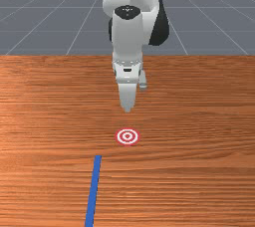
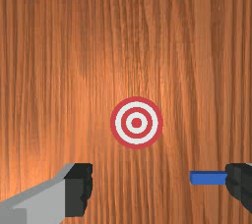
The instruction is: Pull the pivot to the target area
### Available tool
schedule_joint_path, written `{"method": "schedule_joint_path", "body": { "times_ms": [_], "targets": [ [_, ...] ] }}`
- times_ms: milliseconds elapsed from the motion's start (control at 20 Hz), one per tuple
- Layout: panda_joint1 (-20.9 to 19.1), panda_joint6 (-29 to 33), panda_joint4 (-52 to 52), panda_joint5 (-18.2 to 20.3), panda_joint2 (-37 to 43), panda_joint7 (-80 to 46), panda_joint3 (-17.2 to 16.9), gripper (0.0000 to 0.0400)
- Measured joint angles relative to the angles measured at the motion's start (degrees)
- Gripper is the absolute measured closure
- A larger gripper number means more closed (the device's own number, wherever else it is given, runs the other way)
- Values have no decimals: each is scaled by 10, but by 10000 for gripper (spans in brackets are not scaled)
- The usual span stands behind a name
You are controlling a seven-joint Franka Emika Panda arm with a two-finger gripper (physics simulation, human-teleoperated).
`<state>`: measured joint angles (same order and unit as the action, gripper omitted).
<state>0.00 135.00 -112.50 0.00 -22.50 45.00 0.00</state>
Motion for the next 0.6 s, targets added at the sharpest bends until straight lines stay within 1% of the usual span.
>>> {"method": "schedule_joint_path", "body": {
  "times_ms": [50,100,150,200,250,300,350,400,450,500,550,600],
  "targets": [
    [-10,-1,4,4,-2,28,-1,157],
    [-27,-4,9,7,-5,56,-7,252],
    [-47,-7,17,11,-10,84,-13,310],
    [-67,-12,29,15,-18,115,-19,346],
    [-89,-18,46,19,-28,145,-25,367],
    [-53,-9,40,-81,-29,57,-77,223],
    [-60,-4,39,-74,-28,66,-76,135],
    [-59,-2,39,-80,-29,63,-79,82],
    [-87,-8,46,-22,-30,115,-52,50],
    [-86,-9,48,-23,-32,114,-53,30],
    [-87,-10,48,-21,-31,115,-52,175],
    [-80,-8,46,-37,-30,102,-59,264]
  ]
}}
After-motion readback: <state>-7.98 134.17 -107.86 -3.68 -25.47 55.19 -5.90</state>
